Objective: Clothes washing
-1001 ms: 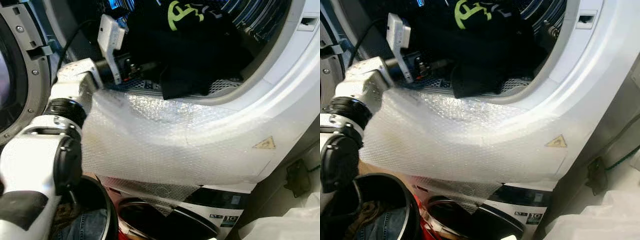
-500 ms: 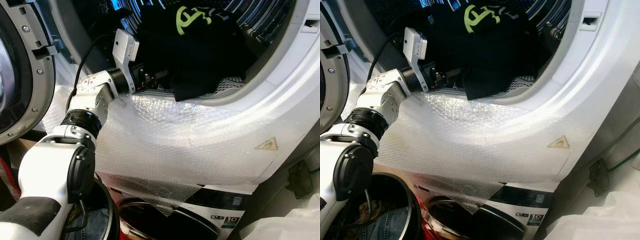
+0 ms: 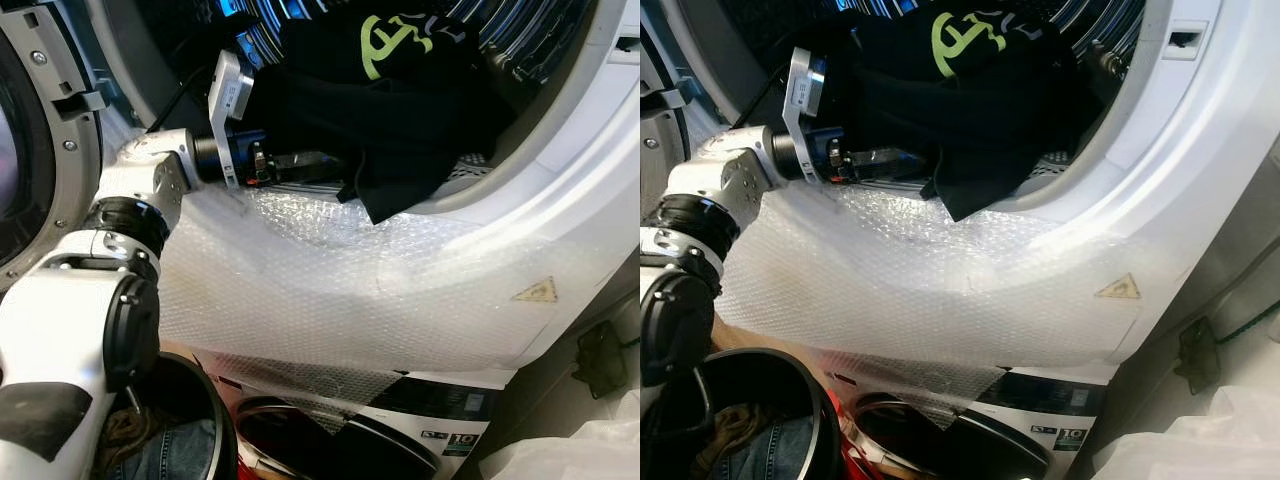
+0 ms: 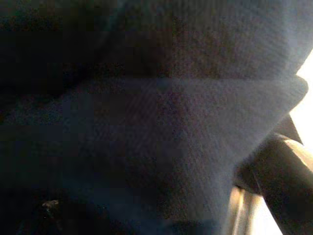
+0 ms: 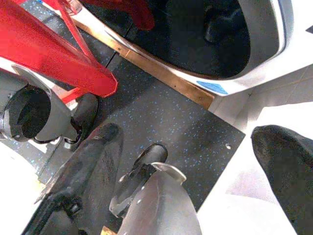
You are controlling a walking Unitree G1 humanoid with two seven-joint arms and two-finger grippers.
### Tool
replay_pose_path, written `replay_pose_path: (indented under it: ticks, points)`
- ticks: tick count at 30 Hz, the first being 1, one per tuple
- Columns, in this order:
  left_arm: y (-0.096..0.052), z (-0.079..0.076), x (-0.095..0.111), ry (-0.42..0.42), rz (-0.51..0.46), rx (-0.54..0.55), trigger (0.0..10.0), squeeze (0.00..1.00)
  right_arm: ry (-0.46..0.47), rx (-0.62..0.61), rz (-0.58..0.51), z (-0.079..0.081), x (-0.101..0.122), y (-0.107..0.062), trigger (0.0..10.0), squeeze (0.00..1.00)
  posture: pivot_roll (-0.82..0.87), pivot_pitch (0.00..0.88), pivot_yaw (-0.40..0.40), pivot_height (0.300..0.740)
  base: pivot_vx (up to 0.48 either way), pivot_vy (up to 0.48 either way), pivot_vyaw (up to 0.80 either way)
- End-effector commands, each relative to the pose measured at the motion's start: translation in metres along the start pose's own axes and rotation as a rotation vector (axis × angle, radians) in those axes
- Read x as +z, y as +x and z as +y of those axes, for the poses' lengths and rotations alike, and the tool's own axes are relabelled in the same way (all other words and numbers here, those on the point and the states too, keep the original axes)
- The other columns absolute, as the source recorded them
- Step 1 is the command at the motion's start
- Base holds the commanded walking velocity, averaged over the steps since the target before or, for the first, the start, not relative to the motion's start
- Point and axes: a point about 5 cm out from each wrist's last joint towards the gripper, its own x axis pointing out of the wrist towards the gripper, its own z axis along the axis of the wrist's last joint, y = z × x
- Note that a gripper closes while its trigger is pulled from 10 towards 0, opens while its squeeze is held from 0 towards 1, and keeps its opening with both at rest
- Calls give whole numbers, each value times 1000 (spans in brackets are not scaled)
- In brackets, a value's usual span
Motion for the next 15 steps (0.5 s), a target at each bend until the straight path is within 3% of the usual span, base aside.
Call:
replay_pose_path:
  ticks: [1, 2, 3, 4, 6, 9, 13, 15]
  points:
    - [0, 4, 14, 48, -12, 55, 10000, 0, -4, 11, 5, 3, -2, 0, 10000, 0, 95, 0, 31, 740, 0, 0, 0]
    - [0, 5, 15, 47, -20, 69, 10000, 0, -4, 11, 5, 3, -2, 0, 10000, 0, 95, 0, 31, 740, 0, 0, 0]
    - [2, 15, 31, 63, -120, 271, 10000, 0, -13, 12, 5, 2, -1, 0, 10000, 0, 97, 0, 25, 740, 0, 0, 0]
    - [2, 15, 31, 63, -120, 271, 10000, 0, -13, 12, 5, 2, -1, 0, 10000, 0, 97, 0, 25, 740, 0, 0, 0]
    - [2, 22, 49, 60, -239, 417, 10000, 0, -22, 10, 0, 0, 1, 0, 10000, 0, 89, 0, 22, 740, 0, 0, 0]
    - [5, 22, 65, 42, -329, 460, 10000, 0, -28, 7, -8, -2, 4, 1, 10000, 0, 87, 0, 17, 740, 0, 0, 0]
    - [10, 23, 73, 70, -334, 532, 10000, 0, -36, 6, -9, -3, 5, 1, 10000, 0, 94, 0, 12, 740, 0, 0, 0]
    - [9, 28, 75, 61, -352, 659, 10000, 0, -49, 11, -8, -2, 4, 1, 10000, 0, 99, 0, 9, 740, 0, 0, 0]
